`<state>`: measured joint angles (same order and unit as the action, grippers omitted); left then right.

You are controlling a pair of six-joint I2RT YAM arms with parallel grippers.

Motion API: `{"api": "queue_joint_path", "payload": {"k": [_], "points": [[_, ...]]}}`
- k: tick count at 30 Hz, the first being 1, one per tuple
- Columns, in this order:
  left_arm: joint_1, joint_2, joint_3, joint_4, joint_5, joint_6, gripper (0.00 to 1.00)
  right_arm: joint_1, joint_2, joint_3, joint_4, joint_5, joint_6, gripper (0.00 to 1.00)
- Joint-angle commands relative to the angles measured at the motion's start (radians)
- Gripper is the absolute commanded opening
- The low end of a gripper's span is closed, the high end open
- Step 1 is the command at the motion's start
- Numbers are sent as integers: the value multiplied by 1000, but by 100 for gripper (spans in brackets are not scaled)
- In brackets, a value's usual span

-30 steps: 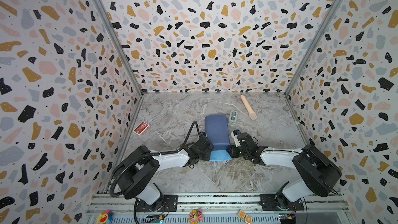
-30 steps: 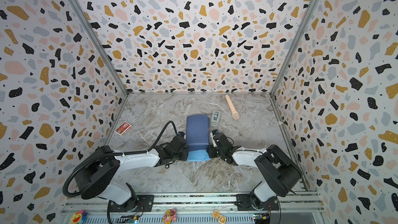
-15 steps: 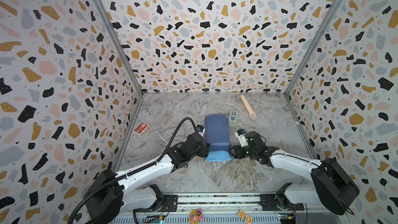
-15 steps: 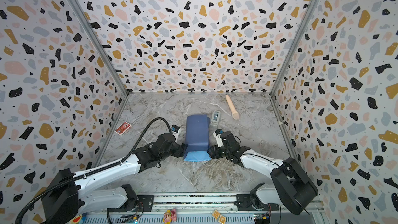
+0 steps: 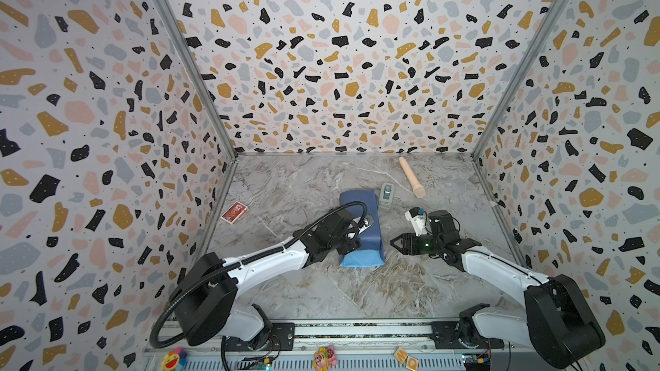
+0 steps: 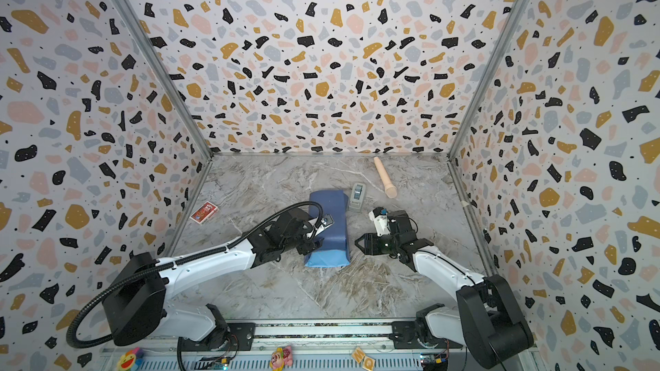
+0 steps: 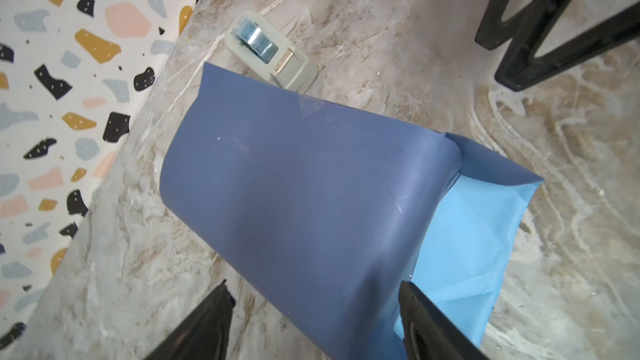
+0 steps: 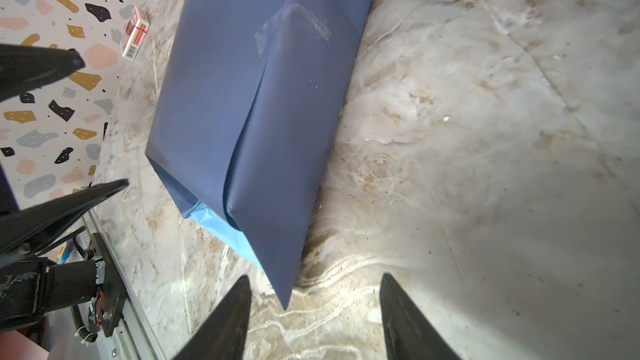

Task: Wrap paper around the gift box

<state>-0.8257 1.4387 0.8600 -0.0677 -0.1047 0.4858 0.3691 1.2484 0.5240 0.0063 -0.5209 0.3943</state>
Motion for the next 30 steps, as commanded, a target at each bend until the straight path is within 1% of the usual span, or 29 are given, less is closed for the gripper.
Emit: {"api": "queue_joint_path", "payload": {"k": [1, 4, 8, 13, 18, 27, 30], "points": [[-3, 38, 36, -6, 37, 180, 74, -6, 33, 24, 24, -40, -3, 59], [-4, 78, 59, -13, 64, 223, 73, -5, 71, 22, 64, -49, 25, 58], [-5, 108, 58, -10, 67, 268, 72, 4, 111, 24, 113, -43, 53, 57], [-6, 143, 54, 31, 47, 280, 72, 34, 157, 30, 142, -25, 68, 55], [-9, 179, 48, 50, 3, 281, 65, 52, 196, 40, 155, -7, 68, 55], [-37, 190, 10, 66, -30, 286, 64, 57, 239, 39, 205, 14, 72, 51], [-41, 193, 8, 58, -39, 293, 64, 62, 252, 44, 218, 6, 79, 49]]}}
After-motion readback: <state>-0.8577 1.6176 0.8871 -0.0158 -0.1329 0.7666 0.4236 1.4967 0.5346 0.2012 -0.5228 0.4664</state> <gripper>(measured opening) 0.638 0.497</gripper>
